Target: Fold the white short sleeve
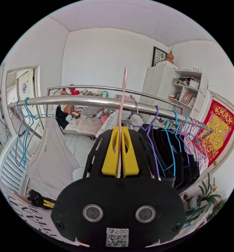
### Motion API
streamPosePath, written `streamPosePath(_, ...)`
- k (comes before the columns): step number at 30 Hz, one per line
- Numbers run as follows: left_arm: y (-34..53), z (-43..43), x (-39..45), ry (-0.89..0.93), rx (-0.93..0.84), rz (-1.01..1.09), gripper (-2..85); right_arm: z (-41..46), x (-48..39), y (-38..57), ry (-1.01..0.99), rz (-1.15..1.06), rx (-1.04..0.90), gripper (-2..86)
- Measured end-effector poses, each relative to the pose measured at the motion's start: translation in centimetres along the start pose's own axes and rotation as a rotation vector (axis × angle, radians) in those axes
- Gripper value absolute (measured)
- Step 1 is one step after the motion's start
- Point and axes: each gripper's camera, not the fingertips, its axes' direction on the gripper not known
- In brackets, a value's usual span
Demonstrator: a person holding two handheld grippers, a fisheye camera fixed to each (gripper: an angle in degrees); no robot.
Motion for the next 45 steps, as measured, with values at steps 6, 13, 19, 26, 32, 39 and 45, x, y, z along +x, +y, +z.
streamPosePath(6,-2.6,-1.2,0.6,0.062,0.058,0.105,2.5,-7.3,0.5,10.3,-0.004,0.027,0.084,0.0)
streamPosePath(13,-10.1,-3.9,4.6,-0.030,0.192,0.312,10.2,-19.6,-0.6,19.1,0.102,0.042,-0.014,-0.1)
streamPosePath(19,-17.6,-6.2,9.7,-0.007,0.411,0.399,11.5,-29.3,-4.0,23.2,0.266,0.029,-0.163,0.0)
streamPosePath(26,-23.5,-2.2,21.6,0.452,0.213,0.738,5.2,-40.2,-6.7,27.2,0.468,0.165,-0.266,-0.1)
streamPosePath(32,-26.6,-0.7,32.6,0.769,0.042,0.855,-0.6,-50.4,-8.1,32.5,0.688,0.426,-0.330,-0.2)
streamPosePath(39,-29.4,-1.6,43.4,0.958,-0.035,0.946,-0.9,-57.6,-9.4,38.1,0.892,0.607,-0.319,-0.2)
streamPosePath(45,-37.3,0.7,46.0,1.088,-0.181,0.756,-1.0,-65.8,-12.0,43.3,0.955,0.859,-0.048,-0.2)
